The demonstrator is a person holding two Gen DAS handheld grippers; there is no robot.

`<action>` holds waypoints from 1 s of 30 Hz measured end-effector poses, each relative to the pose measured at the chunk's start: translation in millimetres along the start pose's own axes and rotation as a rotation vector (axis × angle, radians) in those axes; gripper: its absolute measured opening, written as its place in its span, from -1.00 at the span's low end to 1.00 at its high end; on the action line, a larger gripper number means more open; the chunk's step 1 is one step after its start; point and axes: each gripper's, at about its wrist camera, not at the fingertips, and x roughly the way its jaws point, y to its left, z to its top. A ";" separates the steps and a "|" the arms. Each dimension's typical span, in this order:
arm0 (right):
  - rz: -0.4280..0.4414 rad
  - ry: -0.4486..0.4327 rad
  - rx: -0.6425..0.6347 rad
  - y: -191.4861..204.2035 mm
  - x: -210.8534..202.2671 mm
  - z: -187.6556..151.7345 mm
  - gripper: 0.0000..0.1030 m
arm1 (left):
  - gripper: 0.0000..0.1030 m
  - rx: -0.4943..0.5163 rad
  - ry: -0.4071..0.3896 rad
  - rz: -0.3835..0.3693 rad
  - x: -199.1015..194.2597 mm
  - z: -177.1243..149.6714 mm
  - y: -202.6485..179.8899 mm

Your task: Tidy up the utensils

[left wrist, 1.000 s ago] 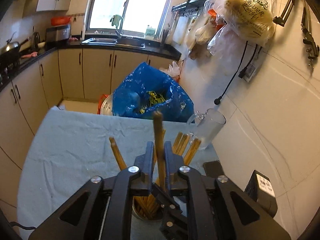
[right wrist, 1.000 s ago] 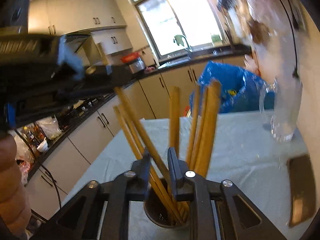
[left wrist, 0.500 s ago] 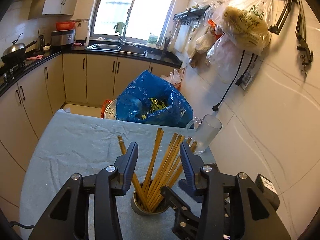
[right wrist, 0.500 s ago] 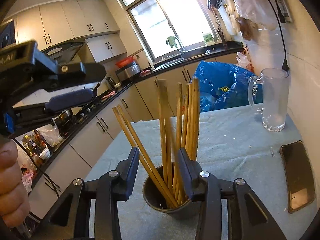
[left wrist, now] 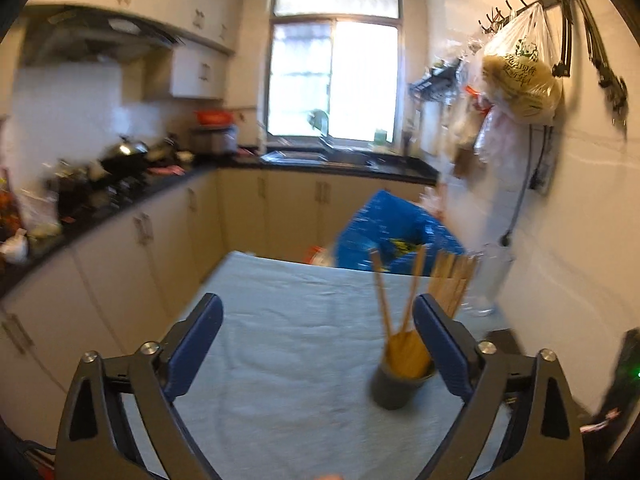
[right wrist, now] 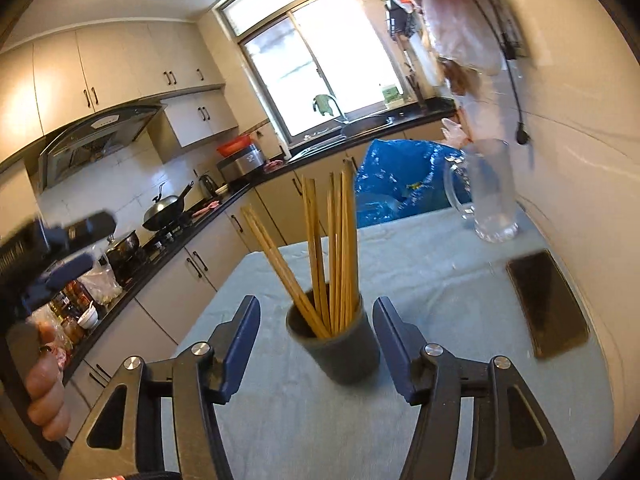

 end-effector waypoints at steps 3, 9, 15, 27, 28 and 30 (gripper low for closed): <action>-0.027 -0.004 0.023 3.4 -13.8 -14.6 0.29 | 1.00 0.043 -0.061 0.081 -21.2 -24.0 3.2; -0.091 0.001 0.072 5.7 -31.0 -39.2 0.34 | 1.00 0.096 -0.072 0.144 -45.3 -59.5 5.8; -0.155 0.009 0.095 4.8 -42.2 -55.9 0.35 | 1.00 0.034 -0.014 0.100 -53.5 -81.5 16.0; -0.268 -0.018 0.029 16.8 -55.9 -58.4 0.42 | 1.00 0.025 0.049 0.071 -47.8 -98.5 16.4; -0.272 -0.018 0.025 17.9 -55.6 -59.4 0.42 | 1.00 0.029 0.057 0.074 -46.1 -99.3 15.7; -0.282 -0.018 0.012 19.4 -55.0 -59.9 0.44 | 1.00 0.037 0.075 0.072 -42.5 -100.5 13.8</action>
